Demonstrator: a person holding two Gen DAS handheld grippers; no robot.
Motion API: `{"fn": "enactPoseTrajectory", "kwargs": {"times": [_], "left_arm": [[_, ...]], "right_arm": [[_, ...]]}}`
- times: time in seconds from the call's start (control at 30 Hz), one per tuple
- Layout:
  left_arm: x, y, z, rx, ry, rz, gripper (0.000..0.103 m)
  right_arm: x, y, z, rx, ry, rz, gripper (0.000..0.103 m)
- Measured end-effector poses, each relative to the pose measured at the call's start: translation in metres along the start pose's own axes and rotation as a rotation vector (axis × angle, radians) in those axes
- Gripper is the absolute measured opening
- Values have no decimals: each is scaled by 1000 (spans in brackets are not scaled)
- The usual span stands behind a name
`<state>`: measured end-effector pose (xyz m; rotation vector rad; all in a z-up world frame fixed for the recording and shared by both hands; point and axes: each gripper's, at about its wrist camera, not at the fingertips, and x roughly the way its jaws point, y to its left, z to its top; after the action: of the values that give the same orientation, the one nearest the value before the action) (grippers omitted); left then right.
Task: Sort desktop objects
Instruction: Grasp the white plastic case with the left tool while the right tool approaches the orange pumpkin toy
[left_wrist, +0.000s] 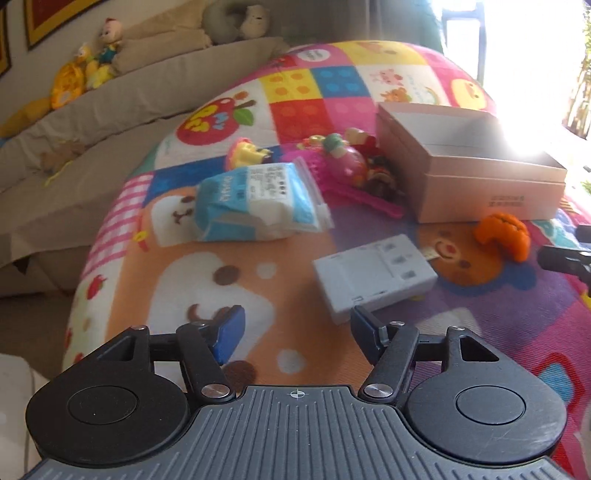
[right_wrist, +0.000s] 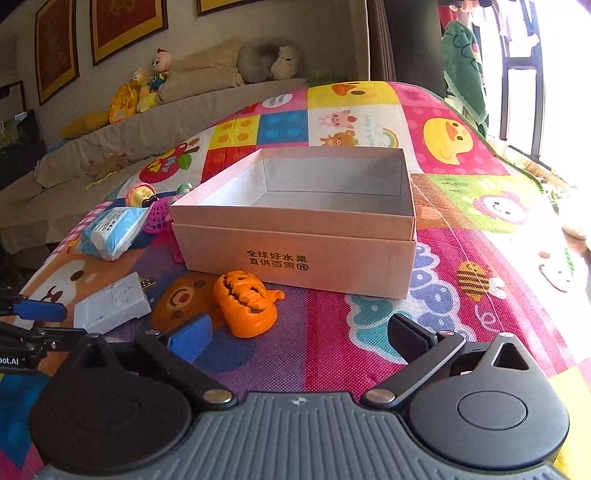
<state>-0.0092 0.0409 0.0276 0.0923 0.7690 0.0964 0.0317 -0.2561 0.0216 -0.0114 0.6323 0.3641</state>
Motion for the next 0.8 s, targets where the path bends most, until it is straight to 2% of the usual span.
{"fn": "enactPoseTrajectory", "kwargs": {"times": [0.03,0.07,0.13,0.2,0.3,0.4,0.53,0.57,0.67,0.73,0.8], "left_arm": [[1,9,4,-29,0,9,74],[0,14,6,-54,-3,-19,77],[-6,18,10,-82,-21,-151,98],[-10,9,11,-56,-44,-229,99],[-3,-20,13,-8,-52,-217,100],[8,-38,21,-24,-56,-223,102],[28,-54,27,9,-46,-83,102],[32,-51,27,-3,-36,-73,102],[37,-42,25,-47,-14,-89,102],[35,-37,23,-60,-21,-104,95],[30,-34,20,-61,-29,-118,95]], "right_arm": [[1,0,0,-6,8,0,103],[2,0,0,-10,15,-2,103],[4,1,0,-12,32,-4,103],[6,1,0,-11,49,2,103],[11,1,1,-10,83,11,103],[15,1,1,-9,109,16,103],[15,2,0,-17,114,11,103],[15,2,0,-15,114,13,103],[14,1,0,-18,121,23,103],[15,3,2,-30,129,17,103],[17,9,5,-64,146,26,103]]}}
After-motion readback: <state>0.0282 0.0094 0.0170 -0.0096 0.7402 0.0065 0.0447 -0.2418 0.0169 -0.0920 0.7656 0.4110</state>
